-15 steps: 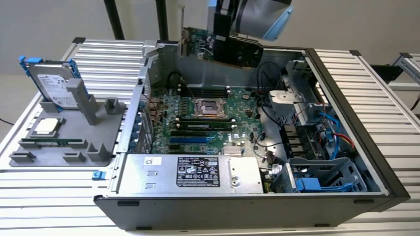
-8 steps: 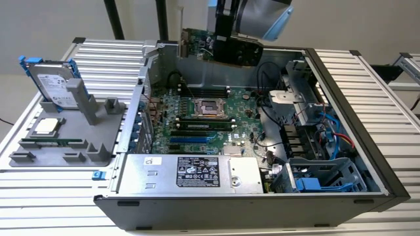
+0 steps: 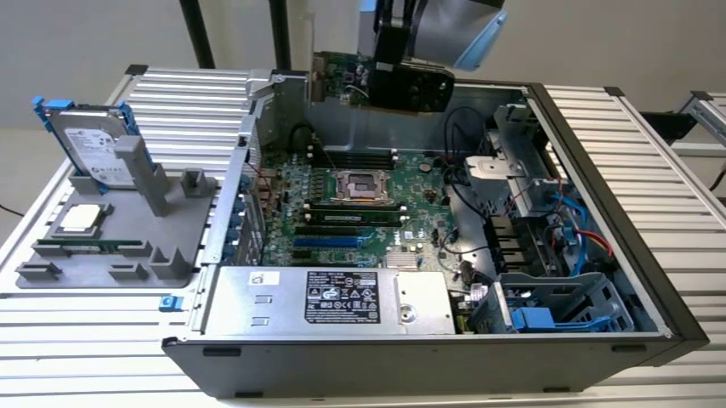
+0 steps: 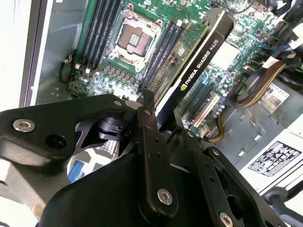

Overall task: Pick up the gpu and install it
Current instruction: 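Insert the gpu into the slot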

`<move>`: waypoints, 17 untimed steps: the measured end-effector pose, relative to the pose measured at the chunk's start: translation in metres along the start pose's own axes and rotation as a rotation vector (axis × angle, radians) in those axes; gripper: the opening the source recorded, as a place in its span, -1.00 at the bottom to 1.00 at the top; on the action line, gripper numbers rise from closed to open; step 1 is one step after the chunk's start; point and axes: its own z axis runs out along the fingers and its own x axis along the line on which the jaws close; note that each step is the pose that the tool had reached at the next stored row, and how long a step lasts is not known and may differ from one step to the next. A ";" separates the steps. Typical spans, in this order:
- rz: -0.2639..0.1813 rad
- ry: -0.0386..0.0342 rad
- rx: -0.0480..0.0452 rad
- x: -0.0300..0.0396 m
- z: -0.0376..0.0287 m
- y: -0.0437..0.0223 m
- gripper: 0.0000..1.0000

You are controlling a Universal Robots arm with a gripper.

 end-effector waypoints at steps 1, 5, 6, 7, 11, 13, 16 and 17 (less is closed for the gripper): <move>-0.010 0.0004 -0.0003 0.0000 0.0000 0.0000 -1.00; -0.048 0.0021 -0.0017 0.0000 0.0000 0.0000 -1.00; -0.057 0.0026 -0.0021 0.0000 0.0000 0.0000 -1.00; -0.067 0.0030 -0.0025 0.0000 0.0000 0.0000 -1.00; -0.105 0.0048 -0.0039 0.0000 0.0000 0.0000 -1.00; -0.124 0.0056 -0.0046 0.0000 0.0000 0.0000 -1.00; -0.154 0.0070 -0.0057 0.0000 0.0000 0.0000 -1.00; -0.163 0.0073 -0.0060 0.0000 0.0000 0.0000 -1.00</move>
